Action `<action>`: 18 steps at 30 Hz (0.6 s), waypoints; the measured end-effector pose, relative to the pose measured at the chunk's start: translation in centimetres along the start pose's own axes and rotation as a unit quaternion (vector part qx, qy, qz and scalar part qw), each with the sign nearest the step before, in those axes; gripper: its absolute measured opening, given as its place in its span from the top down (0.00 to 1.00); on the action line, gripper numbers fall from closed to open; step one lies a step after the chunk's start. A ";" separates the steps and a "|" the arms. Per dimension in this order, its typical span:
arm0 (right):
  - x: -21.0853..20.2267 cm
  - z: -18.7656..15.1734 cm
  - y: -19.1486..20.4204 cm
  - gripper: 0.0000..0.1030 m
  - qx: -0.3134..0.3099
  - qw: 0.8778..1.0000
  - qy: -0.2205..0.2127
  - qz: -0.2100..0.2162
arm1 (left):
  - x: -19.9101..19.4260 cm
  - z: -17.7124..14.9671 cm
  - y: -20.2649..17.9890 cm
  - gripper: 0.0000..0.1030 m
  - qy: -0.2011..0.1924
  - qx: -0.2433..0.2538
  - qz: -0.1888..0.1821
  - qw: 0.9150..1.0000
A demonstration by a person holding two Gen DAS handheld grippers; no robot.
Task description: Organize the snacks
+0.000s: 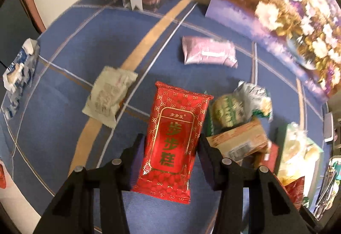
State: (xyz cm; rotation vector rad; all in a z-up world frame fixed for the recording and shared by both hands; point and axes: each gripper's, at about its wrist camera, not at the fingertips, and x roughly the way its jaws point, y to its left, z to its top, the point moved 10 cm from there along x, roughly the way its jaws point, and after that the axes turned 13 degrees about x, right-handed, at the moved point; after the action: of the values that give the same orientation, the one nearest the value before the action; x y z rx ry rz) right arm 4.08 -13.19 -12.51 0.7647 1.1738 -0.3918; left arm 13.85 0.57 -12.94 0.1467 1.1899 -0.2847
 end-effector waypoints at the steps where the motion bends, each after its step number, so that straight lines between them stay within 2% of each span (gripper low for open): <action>1: -0.4 0.1 0.0 0.48 0.002 1.000 -0.004 0.002 | -0.5 0.4 -0.1 0.51 -0.006 0.002 0.000 1.000; 5: -2.1 1.0 -0.8 0.48 0.013 1.000 -0.025 0.007 | -2.9 1.5 -1.4 0.51 -0.031 0.014 -0.006 0.999; 9: -4.2 2.4 -2.9 0.48 0.036 0.998 -0.056 0.000 | -4.0 2.3 -4.4 0.51 -0.051 0.037 -0.019 0.998; 14: -5.9 4.0 -8.3 0.48 0.095 0.992 -0.081 -0.022 | -5.7 2.2 -9.5 0.51 -0.071 0.085 -0.042 0.993; 18: -6.7 4.9 -13.7 0.48 0.149 0.983 -0.091 -0.048 | -6.0 1.1 -15.2 0.51 -0.067 0.137 -0.072 0.986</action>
State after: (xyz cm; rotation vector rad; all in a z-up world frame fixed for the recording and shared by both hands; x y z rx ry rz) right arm -3.81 -26.90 -9.91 0.9131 0.9928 -0.7146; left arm 8.29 -13.33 -6.38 0.2777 1.0252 -0.5786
